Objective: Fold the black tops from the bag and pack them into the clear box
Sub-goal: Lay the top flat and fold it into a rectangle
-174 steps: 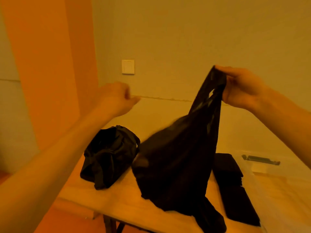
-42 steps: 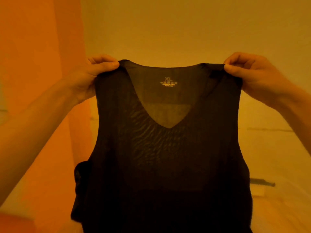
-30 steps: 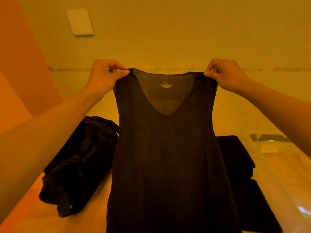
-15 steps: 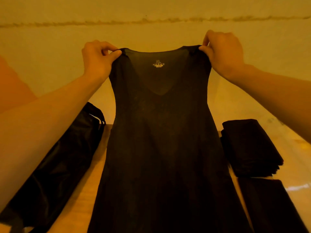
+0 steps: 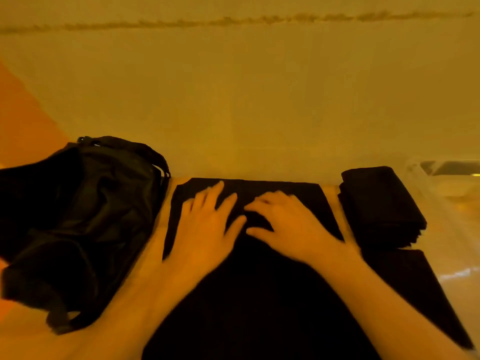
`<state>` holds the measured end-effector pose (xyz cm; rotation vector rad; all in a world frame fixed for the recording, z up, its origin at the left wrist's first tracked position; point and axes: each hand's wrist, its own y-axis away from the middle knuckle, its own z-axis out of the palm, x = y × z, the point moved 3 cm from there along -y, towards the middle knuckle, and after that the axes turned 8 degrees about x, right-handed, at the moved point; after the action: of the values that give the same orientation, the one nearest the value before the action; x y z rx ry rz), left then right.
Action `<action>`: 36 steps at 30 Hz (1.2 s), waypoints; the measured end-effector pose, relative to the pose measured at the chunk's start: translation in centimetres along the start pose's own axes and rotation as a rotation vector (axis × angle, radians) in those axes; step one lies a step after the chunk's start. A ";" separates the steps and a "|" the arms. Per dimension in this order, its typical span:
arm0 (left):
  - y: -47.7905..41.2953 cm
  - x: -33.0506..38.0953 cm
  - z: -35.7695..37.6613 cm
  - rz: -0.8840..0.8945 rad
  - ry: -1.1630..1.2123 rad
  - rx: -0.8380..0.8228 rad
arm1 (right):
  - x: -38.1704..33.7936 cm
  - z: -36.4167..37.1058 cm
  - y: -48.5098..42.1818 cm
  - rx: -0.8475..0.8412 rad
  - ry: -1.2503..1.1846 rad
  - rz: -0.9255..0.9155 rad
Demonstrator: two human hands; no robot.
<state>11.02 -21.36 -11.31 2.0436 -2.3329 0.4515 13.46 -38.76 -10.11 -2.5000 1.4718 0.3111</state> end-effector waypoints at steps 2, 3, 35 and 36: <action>4.4 0.5 1.7 -0.066 -0.066 -0.182 | -1.2 3.0 3.6 -0.021 0.027 0.169; 6.0 0.7 2.4 -0.100 -0.080 -0.246 | -1.5 4.2 4.7 -0.027 0.047 0.243; 30.2 -2.0 2.6 -0.865 1.065 0.548 | -0.6 6.8 31.3 0.566 0.020 0.469; 30.2 -2.1 2.4 -0.859 1.089 0.546 | -0.6 6.8 31.3 0.574 0.007 0.434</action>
<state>-17.57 -16.61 -20.34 1.8890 -0.6873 1.6544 -14.79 -51.01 -19.08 -1.7337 1.7881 -0.0541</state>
